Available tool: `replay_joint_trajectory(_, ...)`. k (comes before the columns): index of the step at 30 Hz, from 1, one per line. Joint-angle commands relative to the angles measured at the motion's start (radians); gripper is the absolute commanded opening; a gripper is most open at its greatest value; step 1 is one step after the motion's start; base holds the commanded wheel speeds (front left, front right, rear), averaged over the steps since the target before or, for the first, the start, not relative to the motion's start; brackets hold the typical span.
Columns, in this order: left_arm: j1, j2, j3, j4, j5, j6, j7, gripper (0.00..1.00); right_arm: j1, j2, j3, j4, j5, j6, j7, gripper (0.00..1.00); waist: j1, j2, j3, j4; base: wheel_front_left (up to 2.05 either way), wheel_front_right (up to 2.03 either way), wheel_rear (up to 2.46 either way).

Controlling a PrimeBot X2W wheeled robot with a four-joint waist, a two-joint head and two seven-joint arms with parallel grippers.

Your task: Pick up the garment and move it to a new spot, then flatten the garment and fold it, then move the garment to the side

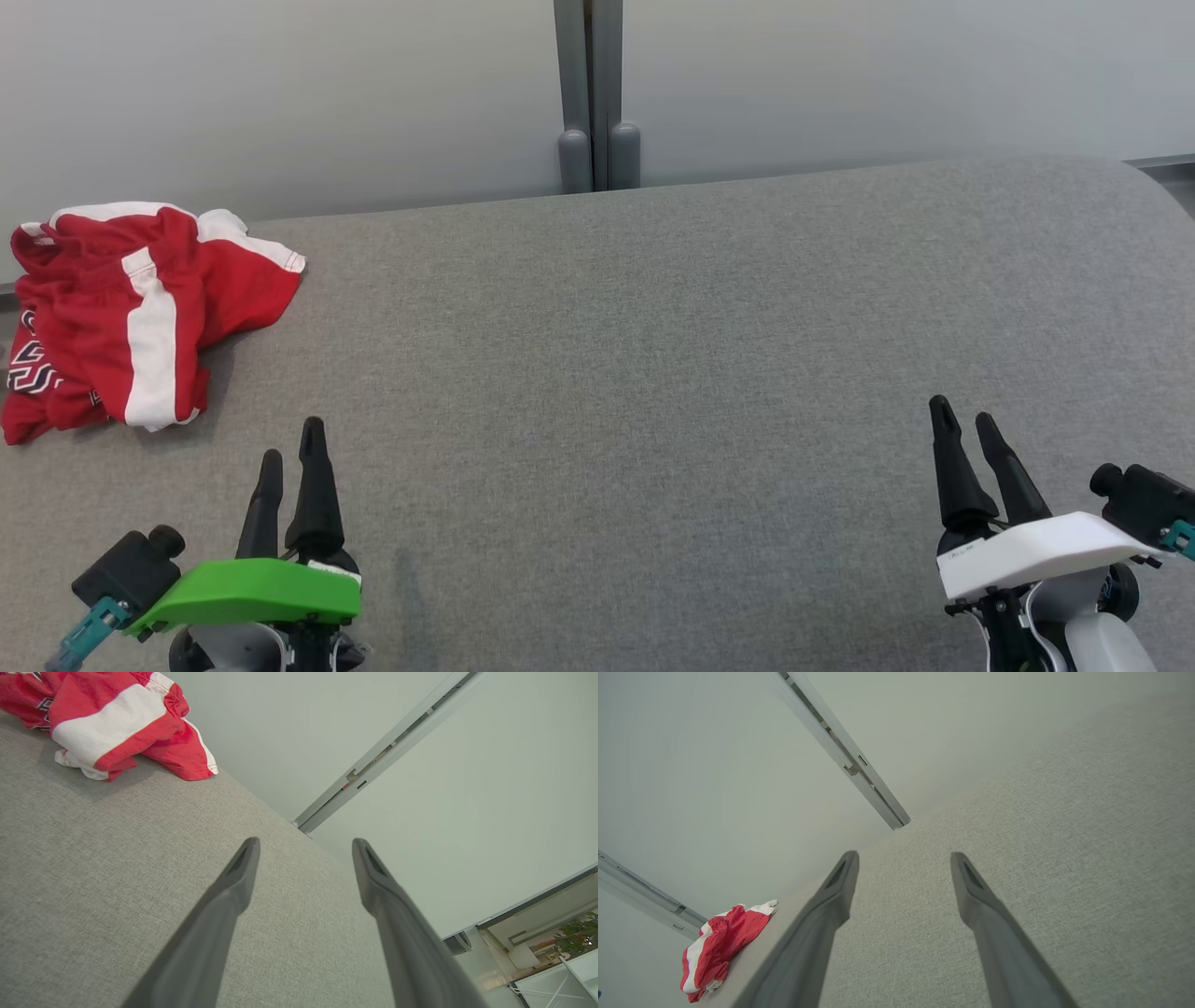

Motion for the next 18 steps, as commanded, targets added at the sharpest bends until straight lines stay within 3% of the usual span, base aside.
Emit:
replay_joint_trajectory(1, 0.005, 0.007, -0.003, -0.012, 0.032, 0.006, -0.01, 1.0, 0.0, -0.007, 0.005, -0.015, -0.041, 0.0, -0.011, 1.0, 0.0, 0.0, 0.0, 0.001, 0.0, 0.0, 0.0)
replay_joint_trajectory(18, 0.041, 0.009, -0.033, 0.021, 0.249, 0.01, -0.057, 1.0, 0.013, -0.009, 0.021, -0.007, -0.245, 0.0, -0.058, 1.0, 0.0, 0.0, -0.007, 0.003, 0.0, 0.0, 0.0)
